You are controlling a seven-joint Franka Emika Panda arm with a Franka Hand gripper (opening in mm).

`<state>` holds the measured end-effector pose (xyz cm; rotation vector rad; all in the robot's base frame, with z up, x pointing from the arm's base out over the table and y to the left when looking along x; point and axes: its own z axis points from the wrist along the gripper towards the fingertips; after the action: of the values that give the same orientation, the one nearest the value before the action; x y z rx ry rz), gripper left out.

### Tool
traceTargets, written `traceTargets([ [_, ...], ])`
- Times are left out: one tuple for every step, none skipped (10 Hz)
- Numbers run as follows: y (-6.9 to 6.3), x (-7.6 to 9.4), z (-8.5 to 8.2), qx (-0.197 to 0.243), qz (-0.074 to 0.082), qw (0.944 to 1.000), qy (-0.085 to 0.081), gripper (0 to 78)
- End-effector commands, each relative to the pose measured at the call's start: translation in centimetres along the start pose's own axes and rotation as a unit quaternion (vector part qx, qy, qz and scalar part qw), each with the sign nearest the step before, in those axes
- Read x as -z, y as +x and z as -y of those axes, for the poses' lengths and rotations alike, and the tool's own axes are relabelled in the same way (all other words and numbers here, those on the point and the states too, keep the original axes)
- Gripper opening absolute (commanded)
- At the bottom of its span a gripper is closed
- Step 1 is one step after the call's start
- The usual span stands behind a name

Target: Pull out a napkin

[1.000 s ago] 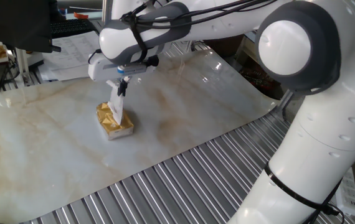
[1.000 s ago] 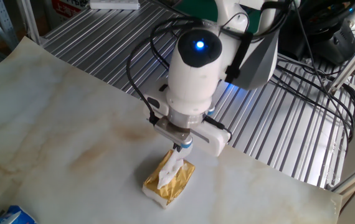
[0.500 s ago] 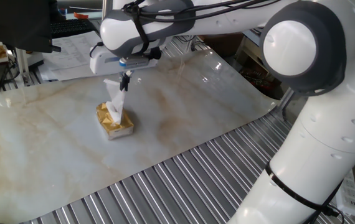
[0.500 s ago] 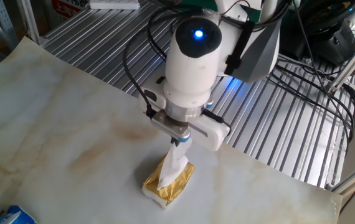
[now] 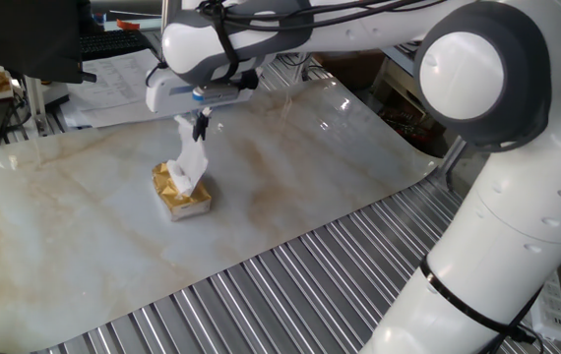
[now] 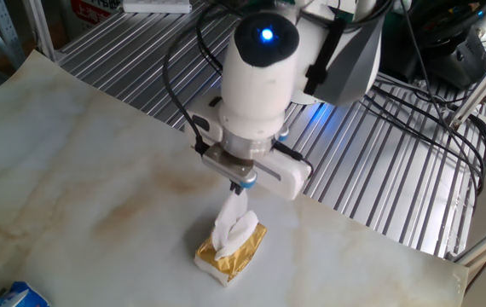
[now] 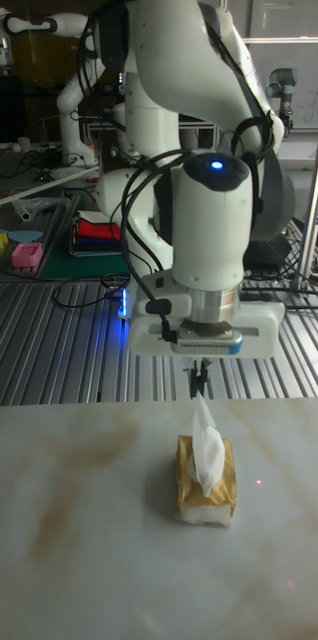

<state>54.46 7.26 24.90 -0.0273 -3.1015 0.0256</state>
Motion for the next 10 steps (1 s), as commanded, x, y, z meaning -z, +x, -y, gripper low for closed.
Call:
traceTargets([
  [0.3, 1.6, 1.0, 0.001, 0.001, 1.0000, 0.002, 1.2],
  [0.4, 1.8, 1.0, -0.001, 0.002, 1.0000, 0.003, 1.2],
  [0.5, 2.0, 1.2, 0.000, 0.002, 1.0000, 0.005, 1.2],
  [0.6, 2.4, 1.5, 0.003, 0.002, 1.0000, 0.008, 1.2],
  [0.4, 2.8, 2.0, 0.008, 0.001, 0.9999, 0.008, 1.2],
  [0.2, 3.1, 2.6, 0.014, 0.000, 0.9999, 0.008, 1.2],
  [0.0, 3.4, 3.1, 0.018, -0.001, 0.9998, 0.009, 1.2],
  [-0.3, 3.7, 3.6, 0.021, -0.001, 0.9997, 0.012, 1.2],
  [-0.6, 3.8, 4.0, 0.024, -0.001, 0.9996, 0.015, 1.2],
  [-0.9, 4.0, 4.6, 0.030, -0.003, 0.9994, 0.017, 1.2],
])
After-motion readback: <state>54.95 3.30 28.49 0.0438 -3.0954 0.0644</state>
